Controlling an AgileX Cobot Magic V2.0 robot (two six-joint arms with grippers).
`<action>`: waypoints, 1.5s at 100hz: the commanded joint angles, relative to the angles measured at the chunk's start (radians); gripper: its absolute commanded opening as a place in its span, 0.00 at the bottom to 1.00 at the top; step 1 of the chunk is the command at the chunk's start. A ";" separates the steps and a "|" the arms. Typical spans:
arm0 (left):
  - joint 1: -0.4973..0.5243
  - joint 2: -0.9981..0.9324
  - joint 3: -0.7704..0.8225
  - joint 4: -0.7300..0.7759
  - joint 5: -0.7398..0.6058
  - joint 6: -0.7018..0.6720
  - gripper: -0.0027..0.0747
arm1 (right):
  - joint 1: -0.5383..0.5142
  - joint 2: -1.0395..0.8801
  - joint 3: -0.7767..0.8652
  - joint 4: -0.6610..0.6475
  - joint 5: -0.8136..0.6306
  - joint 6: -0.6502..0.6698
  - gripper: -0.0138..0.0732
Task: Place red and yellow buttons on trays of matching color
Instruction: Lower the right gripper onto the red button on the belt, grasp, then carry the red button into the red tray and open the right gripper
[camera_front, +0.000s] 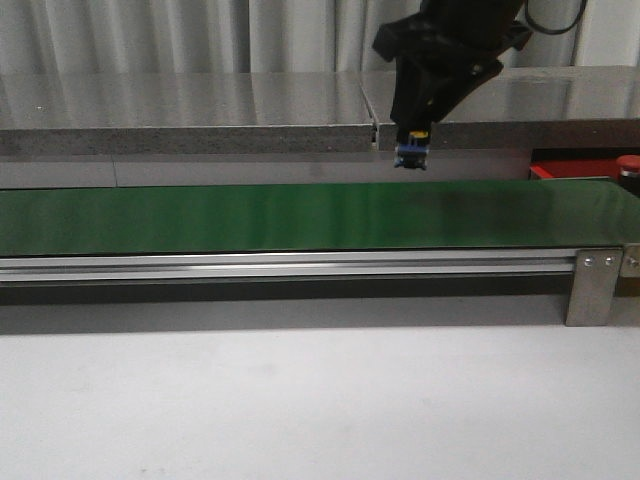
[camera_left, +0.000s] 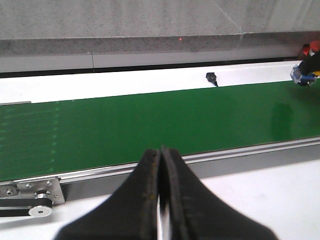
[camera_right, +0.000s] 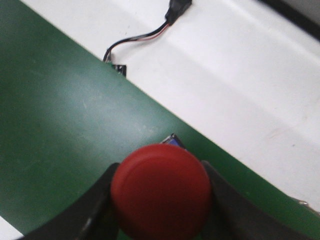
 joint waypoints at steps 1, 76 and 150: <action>-0.011 0.004 -0.026 -0.019 -0.071 0.002 0.01 | -0.021 -0.093 -0.032 0.014 -0.071 0.024 0.33; -0.011 0.004 -0.026 -0.019 -0.071 0.002 0.01 | -0.455 -0.171 -0.030 0.014 -0.093 0.040 0.33; -0.011 0.004 -0.026 -0.019 -0.071 0.002 0.01 | -0.651 0.071 -0.028 0.014 -0.252 0.152 0.33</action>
